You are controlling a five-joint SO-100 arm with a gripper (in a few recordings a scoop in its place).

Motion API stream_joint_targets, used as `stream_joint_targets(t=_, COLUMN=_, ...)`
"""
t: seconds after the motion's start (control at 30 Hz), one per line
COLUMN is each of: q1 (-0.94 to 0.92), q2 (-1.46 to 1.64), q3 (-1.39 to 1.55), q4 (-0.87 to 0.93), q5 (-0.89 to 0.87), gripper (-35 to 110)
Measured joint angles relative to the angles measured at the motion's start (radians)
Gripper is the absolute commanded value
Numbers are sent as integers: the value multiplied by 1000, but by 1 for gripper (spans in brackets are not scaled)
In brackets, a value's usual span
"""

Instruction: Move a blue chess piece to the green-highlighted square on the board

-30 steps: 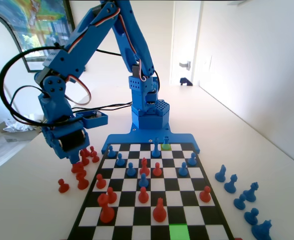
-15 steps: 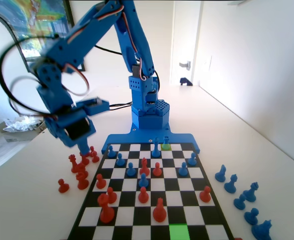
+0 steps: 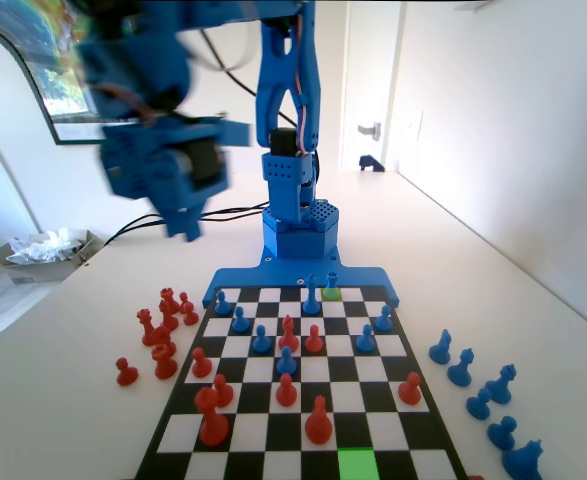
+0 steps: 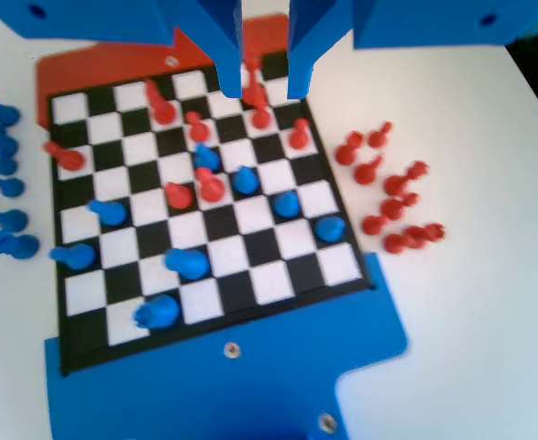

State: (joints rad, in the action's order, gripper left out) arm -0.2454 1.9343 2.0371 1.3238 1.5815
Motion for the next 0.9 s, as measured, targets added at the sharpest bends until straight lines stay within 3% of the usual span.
stream_joint_targets(t=0.4, q1=238, q2=227, q3=291, q4=-97, q5=-212, gripper=7)
stream_joint_targets(t=0.47, q1=235, q2=245, q3=304, q4=-132, q5=-298, gripper=1)
stream_joint_targets(t=0.77, q1=241, q2=299, q3=350, q4=-161, q5=-724, gripper=1)
stream_joint_targets(t=0.9, q1=285, q2=331, q3=393, q4=-169, q5=-819, gripper=2)
